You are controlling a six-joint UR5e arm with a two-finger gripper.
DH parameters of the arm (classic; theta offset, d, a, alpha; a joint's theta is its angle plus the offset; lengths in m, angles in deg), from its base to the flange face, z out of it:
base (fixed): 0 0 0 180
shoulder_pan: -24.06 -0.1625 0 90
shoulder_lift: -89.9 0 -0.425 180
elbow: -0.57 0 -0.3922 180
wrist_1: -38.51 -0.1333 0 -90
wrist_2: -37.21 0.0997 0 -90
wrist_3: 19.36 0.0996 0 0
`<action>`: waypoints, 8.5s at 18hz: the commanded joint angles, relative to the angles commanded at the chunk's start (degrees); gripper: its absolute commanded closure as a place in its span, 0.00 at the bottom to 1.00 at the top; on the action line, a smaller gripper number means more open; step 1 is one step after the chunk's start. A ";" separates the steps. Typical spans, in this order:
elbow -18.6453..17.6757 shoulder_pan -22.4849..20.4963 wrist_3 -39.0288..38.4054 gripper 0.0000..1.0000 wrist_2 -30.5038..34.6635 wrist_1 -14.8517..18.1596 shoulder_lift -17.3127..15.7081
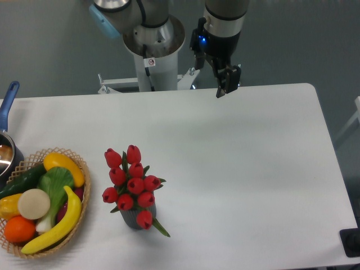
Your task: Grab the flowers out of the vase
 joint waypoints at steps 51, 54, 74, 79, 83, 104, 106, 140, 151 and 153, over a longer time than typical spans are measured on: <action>-15.03 0.35 -26.89 0.00 -42.62 -35.76 9.92; -13.63 1.93 -26.98 0.00 -44.73 -39.98 14.04; -13.36 6.15 -26.89 0.00 -44.91 -40.78 16.96; -13.18 6.24 -26.72 0.00 -44.91 -40.78 17.58; -11.95 6.50 -26.89 0.00 -44.91 -40.87 18.37; -10.20 7.73 -26.37 0.22 -48.60 -41.13 21.00; -10.20 7.73 -26.37 0.30 -48.60 -41.13 21.18; -9.58 6.68 -36.38 0.56 -54.93 -40.87 14.77; -7.04 5.36 -40.24 0.56 -55.72 -40.87 14.15; -5.46 5.27 -42.79 0.56 -56.42 -40.87 14.15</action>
